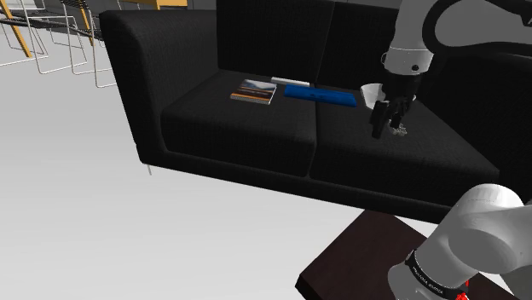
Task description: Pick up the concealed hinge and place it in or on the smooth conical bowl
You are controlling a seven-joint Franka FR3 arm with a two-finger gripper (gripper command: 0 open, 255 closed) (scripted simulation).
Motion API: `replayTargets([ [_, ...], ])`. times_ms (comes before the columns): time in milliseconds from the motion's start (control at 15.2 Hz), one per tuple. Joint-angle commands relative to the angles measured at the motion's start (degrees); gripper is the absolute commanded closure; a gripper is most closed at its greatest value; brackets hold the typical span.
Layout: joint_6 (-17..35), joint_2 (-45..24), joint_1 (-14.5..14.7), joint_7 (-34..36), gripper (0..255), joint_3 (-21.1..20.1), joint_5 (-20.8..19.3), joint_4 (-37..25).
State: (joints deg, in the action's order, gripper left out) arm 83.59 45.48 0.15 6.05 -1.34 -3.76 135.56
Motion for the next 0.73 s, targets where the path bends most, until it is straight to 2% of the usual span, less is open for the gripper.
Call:
replayTargets([
  [0, 0.00, 0.00, 0.00, 0.00, 0, 0.00, 0.00, 0.00],
  [660, 10.72, -8.01, -8.68, 1.84, 0, 9.78, -4.87, -1.39],
])
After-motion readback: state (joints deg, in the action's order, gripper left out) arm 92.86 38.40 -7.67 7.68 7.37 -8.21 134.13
